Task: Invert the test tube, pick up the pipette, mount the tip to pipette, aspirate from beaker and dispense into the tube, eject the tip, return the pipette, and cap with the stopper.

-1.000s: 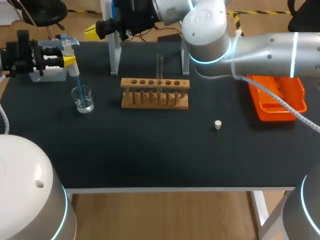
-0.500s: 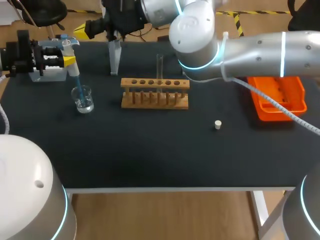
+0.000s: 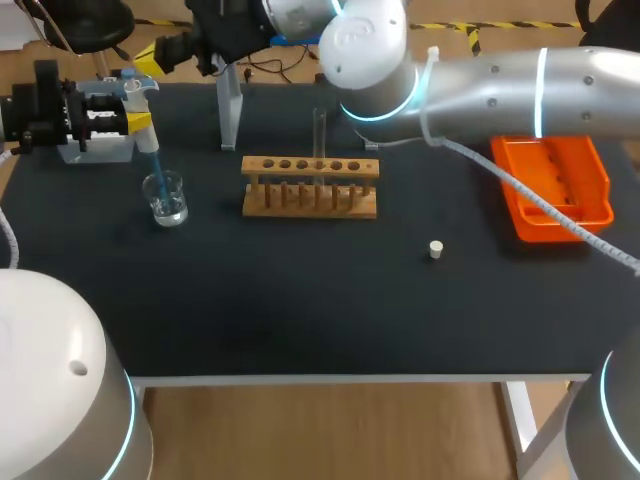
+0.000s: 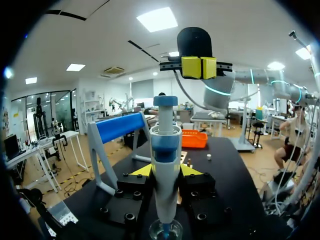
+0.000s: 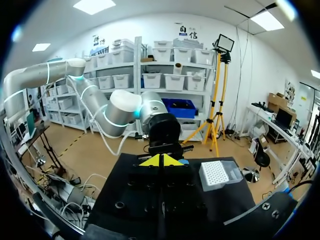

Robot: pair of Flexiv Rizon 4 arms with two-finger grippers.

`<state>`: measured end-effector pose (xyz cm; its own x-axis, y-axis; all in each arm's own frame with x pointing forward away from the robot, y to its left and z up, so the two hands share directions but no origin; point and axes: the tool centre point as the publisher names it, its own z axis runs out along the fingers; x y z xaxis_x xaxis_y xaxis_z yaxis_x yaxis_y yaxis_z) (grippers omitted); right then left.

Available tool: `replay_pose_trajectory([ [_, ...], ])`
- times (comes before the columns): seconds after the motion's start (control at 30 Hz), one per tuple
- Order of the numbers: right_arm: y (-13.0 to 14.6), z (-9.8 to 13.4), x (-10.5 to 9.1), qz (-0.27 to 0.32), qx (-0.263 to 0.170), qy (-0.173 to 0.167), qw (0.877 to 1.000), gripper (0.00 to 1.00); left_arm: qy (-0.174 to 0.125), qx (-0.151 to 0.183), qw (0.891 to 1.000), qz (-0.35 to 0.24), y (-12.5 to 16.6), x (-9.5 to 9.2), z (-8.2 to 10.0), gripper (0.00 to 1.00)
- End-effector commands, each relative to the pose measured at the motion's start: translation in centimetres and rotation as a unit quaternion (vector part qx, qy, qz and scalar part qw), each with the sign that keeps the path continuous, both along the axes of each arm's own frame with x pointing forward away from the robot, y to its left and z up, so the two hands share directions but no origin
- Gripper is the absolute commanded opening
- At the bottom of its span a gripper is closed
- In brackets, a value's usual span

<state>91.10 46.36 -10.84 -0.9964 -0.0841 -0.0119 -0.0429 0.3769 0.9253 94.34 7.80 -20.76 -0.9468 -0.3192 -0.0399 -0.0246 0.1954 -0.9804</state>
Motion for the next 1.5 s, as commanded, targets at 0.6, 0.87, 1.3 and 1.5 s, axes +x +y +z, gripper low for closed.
replay_pose_trajectory([
  [0.6, 2.8, -0.7, 2.8, 0.008, -0.014, 0.011, 1.000, 0.00, -0.001, 0.000, 1.000, 0.001, 0.0, 0.0, 0.0, 0.00],
  [0.87, 2.9, -1.2, 2.9, 0.007, -0.017, 0.014, 1.000, 0.00, -0.001, 0.000, 1.000, 0.001, 0.0, 0.0, 0.0, 0.00],
  [1.3, 2.6, -1.9, 3.0, 0.004, -0.020, 0.019, 1.000, 0.00, -0.001, 0.000, 1.000, 0.001, 0.0, 0.0, 0.0, 0.00],
  [1.5, 2.6, -2.1, 3.1, 0.003, -0.022, 0.018, 1.000, 0.00, -0.001, 0.000, 1.000, 0.001, 0.0, 0.0, 0.0, 0.00],
])
